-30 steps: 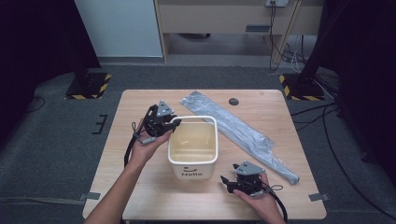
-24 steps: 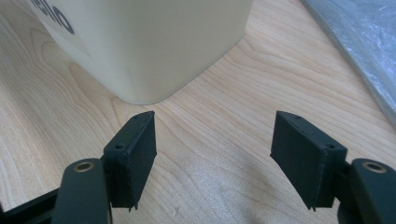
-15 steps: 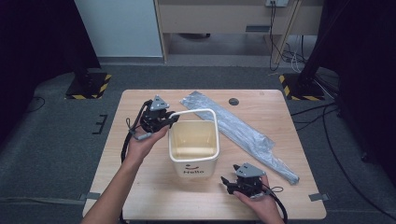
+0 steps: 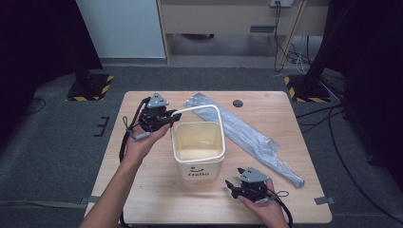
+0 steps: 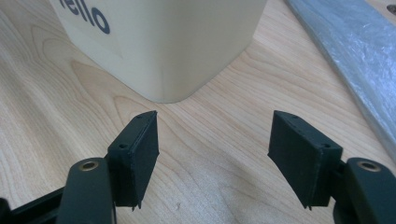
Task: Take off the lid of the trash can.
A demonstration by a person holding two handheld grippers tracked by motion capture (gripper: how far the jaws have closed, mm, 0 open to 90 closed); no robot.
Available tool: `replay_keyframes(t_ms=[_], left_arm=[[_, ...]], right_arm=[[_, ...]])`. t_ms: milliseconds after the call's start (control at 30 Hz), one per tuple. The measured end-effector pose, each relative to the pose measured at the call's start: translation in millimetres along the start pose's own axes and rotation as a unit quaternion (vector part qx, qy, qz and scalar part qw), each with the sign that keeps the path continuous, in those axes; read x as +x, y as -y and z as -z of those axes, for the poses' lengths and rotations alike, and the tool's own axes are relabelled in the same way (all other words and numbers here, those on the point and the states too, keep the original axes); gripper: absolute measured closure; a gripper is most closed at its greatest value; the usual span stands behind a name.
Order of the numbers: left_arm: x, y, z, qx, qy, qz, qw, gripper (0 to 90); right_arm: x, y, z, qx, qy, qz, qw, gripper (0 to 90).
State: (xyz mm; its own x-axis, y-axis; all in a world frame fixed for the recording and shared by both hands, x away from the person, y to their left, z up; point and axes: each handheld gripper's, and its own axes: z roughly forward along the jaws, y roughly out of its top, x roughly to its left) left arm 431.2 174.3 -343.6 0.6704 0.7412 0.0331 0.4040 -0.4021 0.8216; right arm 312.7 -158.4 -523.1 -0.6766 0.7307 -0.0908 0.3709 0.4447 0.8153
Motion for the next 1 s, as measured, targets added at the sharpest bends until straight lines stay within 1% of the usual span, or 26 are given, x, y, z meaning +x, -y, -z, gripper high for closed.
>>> replay_keyframes(t_ms=[33,67,100,133,267,300,333,367,400,433,467,600,667,700,767,800,933,1000], left_arm=[[1.8,-0.1,0.3,-0.007,0.001,-0.007,0.9999,75.2],[2.6,0.4,1.9,-0.007,0.0,-0.007,1.0,75.2],[2.2,1.6,4.9,0.003,-0.005,0.003,1.0,75.2],[3.9,2.2,7.0,0.005,-0.008,0.002,1.0,75.2],[13.1,6.4,15.7,0.004,-0.02,0.012,0.9997,75.2],[15.2,7.8,18.0,0.002,-0.022,0.017,0.9996,75.2],[18.1,9.1,20.4,0.0,-0.023,0.017,0.9996,75.2],[20.3,10.7,22.9,0.0,-0.026,0.025,0.9993,75.2],[23.2,12.1,24.8,0.0,-0.028,0.028,0.9992,75.2],[25.7,13.6,26.9,0.002,-0.033,0.032,0.9989,75.2],[29.3,14.7,27.6,-0.004,-0.038,0.028,0.9989,75.2],[38.6,21.4,36.4,-0.002,-0.059,0.048,0.9971,75.2],[45.0,25.6,43.6,-0.006,-0.072,0.055,0.9959,75.2],[47.3,27.0,46.2,-0.006,-0.076,0.057,0.9955,75.2],[52.3,30.9,52.9,-0.015,-0.08,0.067,0.9944,75.2],[54.3,32.6,56.0,-0.017,-0.085,0.071,0.9937,75.2],[58.5,40.2,70.0,-0.017,-0.103,0.075,0.9917,75.2],[61.4,45.1,74.6,-0.013,-0.108,0.08,0.9908,75.2]], right_arm=[[0.1,-0.2,0.4,-0.001,0.0,0.003,1.0,33.0],[0.4,-0.6,2.0,-0.002,0.001,0.006,1.0,33.0],[0.4,-0.6,2.0,-0.002,0.001,0.006,1.0,33.0],[0.3,-0.9,2.8,-0.004,0.001,0.006,1.0,33.2],[-0.9,-1.5,6.1,-0.008,0.002,0.006,0.9999,33.7],[-1.5,-1.2,6.5,-0.007,0.002,0.007,0.9999,33.9],[-1.8,-0.5,6.4,-0.006,0.004,0.006,1.0,34.1],[-1.8,-0.5,6.4,-0.006,0.004,0.006,1.0,34.1],[-1.8,-0.3,6.2,-0.005,0.005,0.006,1.0,34.3],[-1.9,-0.3,6.0,-0.005,0.005,0.008,0.9999,34.4],[-2.0,-0.4,6.0,-0.006,0.006,0.009,0.9999,34.4],[-2.1,-0.3,6.4,-0.005,0.008,0.012,0.9999,34.6],[-2.5,0.0,6.6,-0.005,0.008,0.011,0.9999,34.7],[-2.9,0.2,6.7,-0.005,0.008,0.012,0.9999,34.7],[-3.3,0.6,6.5,-0.004,0.008,0.013,0.9999,34.8],[-3.8,1.3,6.2,-0.002,0.008,0.015,0.9998,34.7],[-5.2,1.6,7.4,-0.003,0.011,0.015,0.9998,34.8],[-6.0,1.8,8.5,-0.004,0.012,0.014,0.9998,34.8]])
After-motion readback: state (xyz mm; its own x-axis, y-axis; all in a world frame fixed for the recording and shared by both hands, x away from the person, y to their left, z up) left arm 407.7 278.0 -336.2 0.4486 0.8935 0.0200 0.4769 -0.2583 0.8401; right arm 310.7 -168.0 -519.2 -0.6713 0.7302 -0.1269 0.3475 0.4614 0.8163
